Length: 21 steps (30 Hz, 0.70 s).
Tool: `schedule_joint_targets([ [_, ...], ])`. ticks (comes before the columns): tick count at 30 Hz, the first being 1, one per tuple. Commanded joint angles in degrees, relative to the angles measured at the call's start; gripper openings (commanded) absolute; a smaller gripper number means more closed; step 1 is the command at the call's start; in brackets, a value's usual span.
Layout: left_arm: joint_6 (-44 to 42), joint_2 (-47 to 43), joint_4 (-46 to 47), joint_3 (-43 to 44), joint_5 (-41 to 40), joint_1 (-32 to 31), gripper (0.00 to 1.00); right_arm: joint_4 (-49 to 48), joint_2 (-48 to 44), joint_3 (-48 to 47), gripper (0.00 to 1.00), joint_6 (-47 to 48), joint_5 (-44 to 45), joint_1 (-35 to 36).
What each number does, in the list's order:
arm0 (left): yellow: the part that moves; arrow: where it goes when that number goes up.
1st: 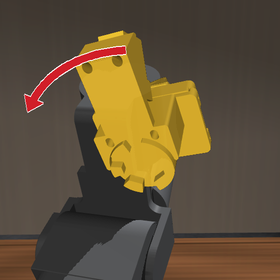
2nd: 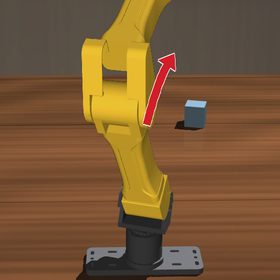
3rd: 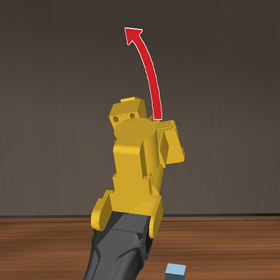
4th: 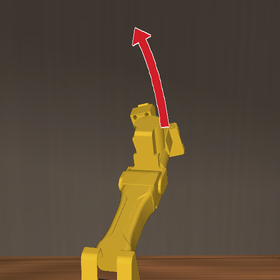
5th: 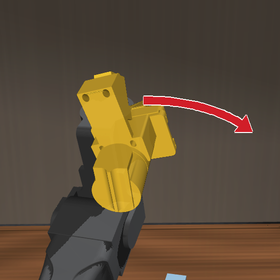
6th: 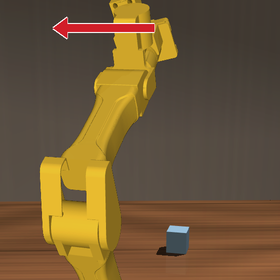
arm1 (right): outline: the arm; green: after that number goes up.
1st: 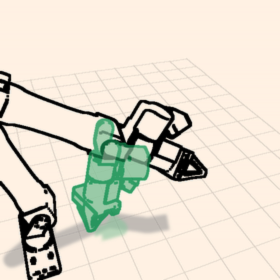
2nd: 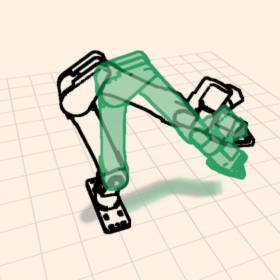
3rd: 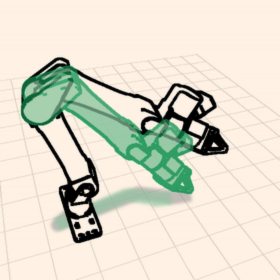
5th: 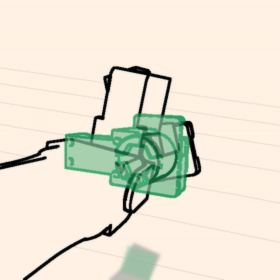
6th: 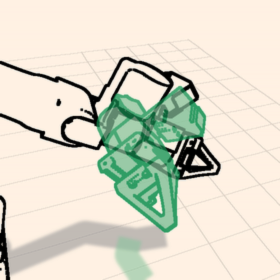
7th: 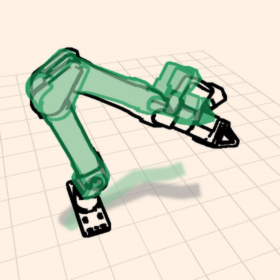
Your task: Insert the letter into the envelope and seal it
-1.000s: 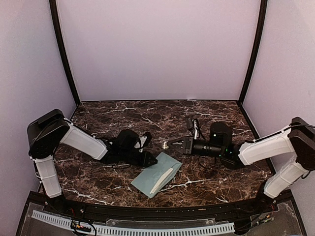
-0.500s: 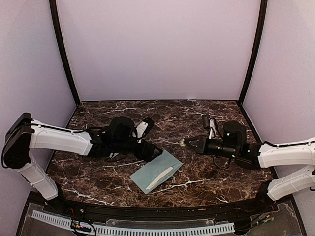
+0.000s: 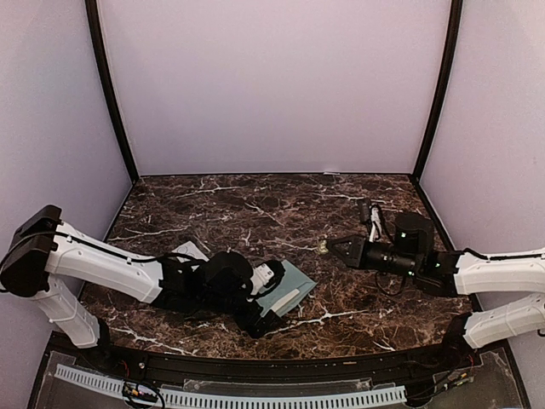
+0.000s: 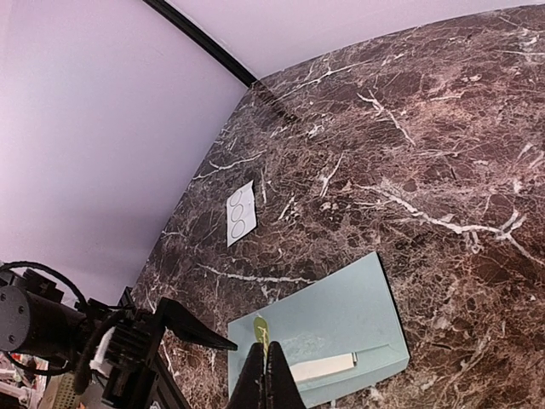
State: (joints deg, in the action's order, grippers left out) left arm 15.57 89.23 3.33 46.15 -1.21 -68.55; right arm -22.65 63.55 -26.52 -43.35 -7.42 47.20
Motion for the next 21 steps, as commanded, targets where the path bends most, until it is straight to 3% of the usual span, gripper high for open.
schedule_joint_targets([
  [1,-1.4,3.2,-1.8,1.5,-3.3,-0.4,0.99,-1.3,-1.6,1.0,0.0,0.4,0.7,-0.4],
  [9,-0.3,6.5,-2.9,2.7,-6.0,-0.4,0.98,-1.1,-1.8,1.2,0.0,0.4,0.6,-0.5],
  [21,2.7,7.9,-3.0,0.8,-6.1,-0.4,0.73,-3.1,4.7,-0.6,0.0,2.1,-6.2,-0.1],
])
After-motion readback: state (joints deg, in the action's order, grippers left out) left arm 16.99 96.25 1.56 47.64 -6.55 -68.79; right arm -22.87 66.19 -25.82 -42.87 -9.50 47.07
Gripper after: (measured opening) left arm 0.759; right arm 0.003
